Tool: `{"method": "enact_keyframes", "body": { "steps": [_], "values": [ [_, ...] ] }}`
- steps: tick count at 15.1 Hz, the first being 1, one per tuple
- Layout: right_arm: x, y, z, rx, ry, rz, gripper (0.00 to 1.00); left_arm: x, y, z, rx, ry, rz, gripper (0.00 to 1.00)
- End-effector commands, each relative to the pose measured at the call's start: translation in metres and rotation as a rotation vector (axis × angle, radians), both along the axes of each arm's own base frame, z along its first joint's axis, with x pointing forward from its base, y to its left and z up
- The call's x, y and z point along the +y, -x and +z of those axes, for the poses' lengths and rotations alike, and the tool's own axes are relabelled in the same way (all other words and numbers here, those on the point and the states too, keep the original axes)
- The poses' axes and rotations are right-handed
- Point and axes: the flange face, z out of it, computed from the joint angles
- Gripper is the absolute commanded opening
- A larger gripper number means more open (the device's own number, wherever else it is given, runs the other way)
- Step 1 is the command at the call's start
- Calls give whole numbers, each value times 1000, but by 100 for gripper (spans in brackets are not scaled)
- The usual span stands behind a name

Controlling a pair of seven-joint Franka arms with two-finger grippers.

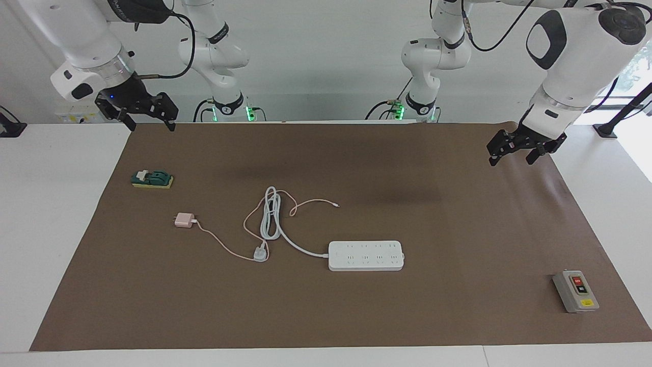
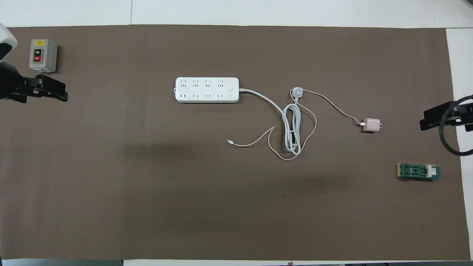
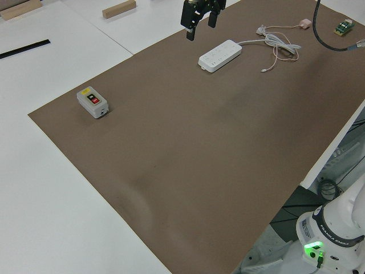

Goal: Plug charger into power strip

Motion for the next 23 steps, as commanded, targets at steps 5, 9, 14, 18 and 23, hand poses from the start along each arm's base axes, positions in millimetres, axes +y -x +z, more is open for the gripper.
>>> {"method": "enact_keyframes", "body": {
  "steps": [5,9,14,18,23],
  "values": [
    [-6,2,2,0,10,-12,100,-2,-1,5,4,1,6,100],
    [-2,-1,4,-31,9,0,100,-5,-1,5,5,10,4,100],
    [-11,7,-11,-14,12,-65,100,-30,-10,12,-9,184,-7,100],
    [-19,4,-34,-41,44,-397,100,-66,-24,-1,17,451,6,100],
    [-55,-16,-80,48,-35,-689,100,-84,-64,-64,150,944,115,100]
  ]
}}
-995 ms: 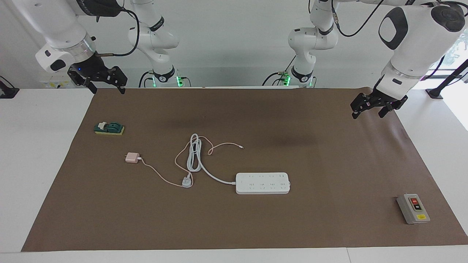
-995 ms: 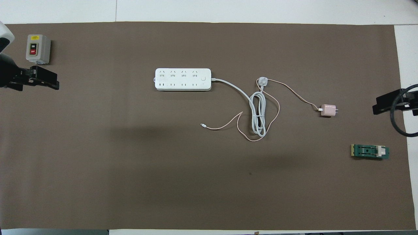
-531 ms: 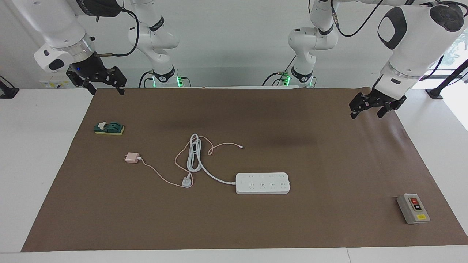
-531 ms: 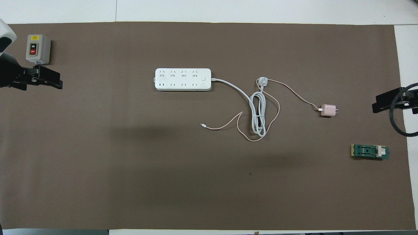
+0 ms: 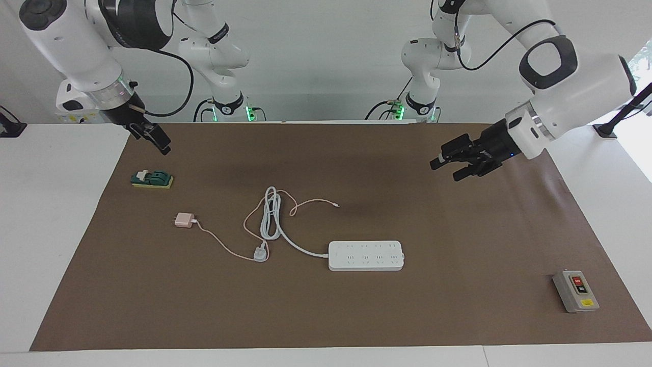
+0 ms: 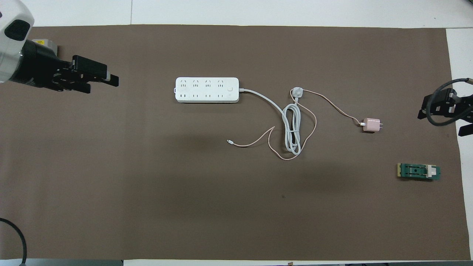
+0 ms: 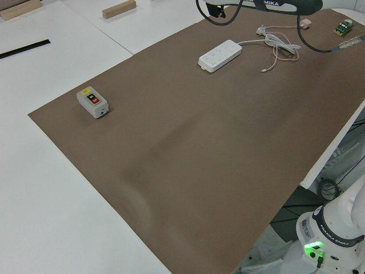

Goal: Plug charger into power strip

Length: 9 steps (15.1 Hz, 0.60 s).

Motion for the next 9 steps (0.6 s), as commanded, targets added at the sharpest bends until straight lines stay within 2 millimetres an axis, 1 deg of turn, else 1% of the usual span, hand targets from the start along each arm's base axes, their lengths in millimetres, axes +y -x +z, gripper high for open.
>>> {"method": "enact_keyframes", "body": {
  "steps": [1,2,3,4,5,6,7,8,9],
  "values": [
    [-50,-11,-38,25,-123,-164,100,-4,-30,-30,51,277,58,100],
    [-58,-13,-46,31,-153,-191,100,-8,-36,-40,55,378,68,100],
    [-66,-16,-56,35,-177,-218,100,-12,-42,-54,56,463,73,100],
    [-73,-20,-62,20,-213,-273,100,-16,-43,-75,68,526,79,100],
    [-78,-20,-76,15,-251,-352,100,-22,-42,-95,82,598,93,100],
    [-76,-21,-89,-13,-251,-382,100,-23,-38,-120,64,660,96,100],
    [-74,-18,-108,-25,-244,-385,100,-23,-30,-146,37,694,95,100],
    [-69,-14,-127,-19,-238,-393,100,-21,-20,-164,39,717,99,100],
    [-61,-14,-152,-42,-236,-411,100,-20,-7,-184,57,739,106,100]
  ]
}}
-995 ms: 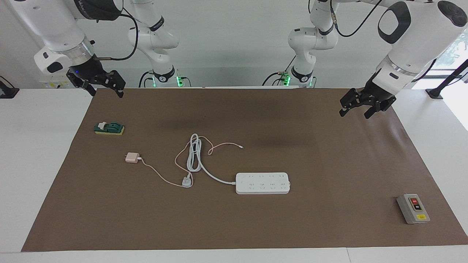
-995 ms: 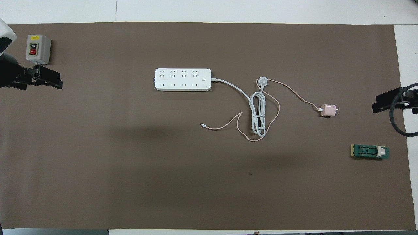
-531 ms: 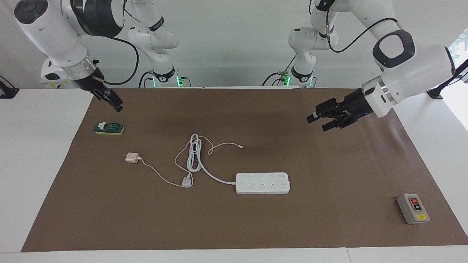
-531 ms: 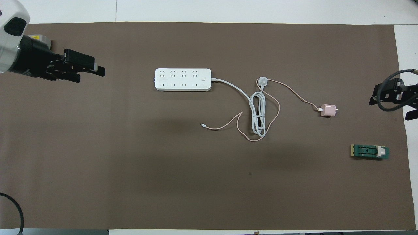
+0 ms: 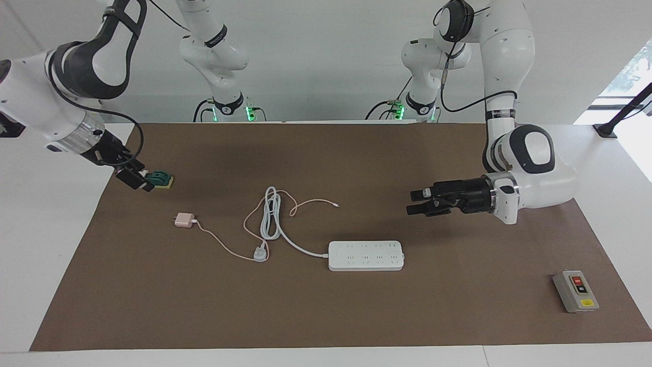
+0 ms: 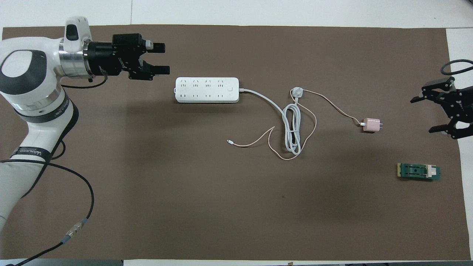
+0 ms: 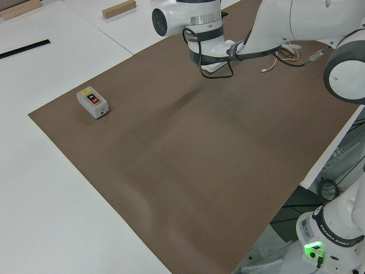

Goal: Plug charger into power strip

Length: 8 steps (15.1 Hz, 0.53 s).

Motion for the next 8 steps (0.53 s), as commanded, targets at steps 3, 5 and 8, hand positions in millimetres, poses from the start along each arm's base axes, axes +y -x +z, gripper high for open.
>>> {"method": "enact_keyframes", "body": {
  "steps": [3,5,8],
  "values": [
    [3,6,-47,-81,0,-126,100,7,65,-30,-6,99,17,100],
    [8,2,-33,-15,-189,-335,100,17,93,-22,10,103,29,100],
    [41,-6,-42,156,-214,-647,100,26,129,-29,-19,107,37,100]
  ]
}}
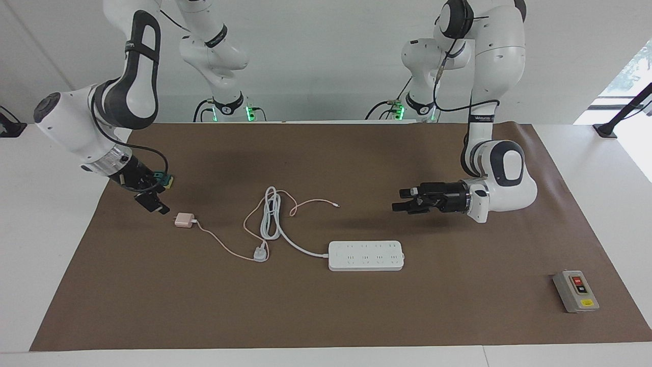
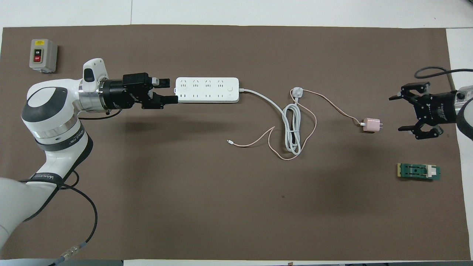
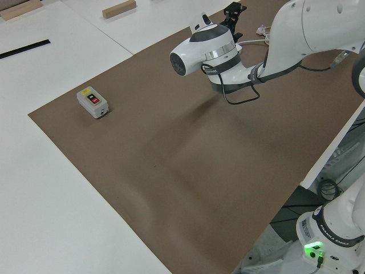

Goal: Plug charger into power strip

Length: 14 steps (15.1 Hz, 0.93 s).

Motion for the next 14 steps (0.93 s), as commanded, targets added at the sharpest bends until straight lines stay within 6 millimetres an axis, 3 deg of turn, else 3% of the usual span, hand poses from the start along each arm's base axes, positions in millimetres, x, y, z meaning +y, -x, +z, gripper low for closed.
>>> {"method": "enact_keyframes", "body": {
  "steps": [1,3,5,8,9,11,14],
  "values": [
    [16,-5,-7,87,-55,-142,100,11,44,-13,-43,21,23,100],
    [-3,-8,-28,124,-133,-199,100,9,42,-27,-53,25,17,100],
    [-21,-15,-75,162,-215,-150,100,4,38,-31,-49,29,19,100],
    [-35,-13,-82,152,-267,-110,100,-7,32,-29,-62,12,32,100],
    [-40,-14,-95,141,-278,-68,100,-16,26,-33,-60,10,38,100],
    [-55,-29,-102,138,-305,-28,100,-41,17,-34,-57,50,55,100],
    [-70,-27,-112,125,-325,-40,100,-76,-3,-33,-76,42,78,100]
  ]
}}
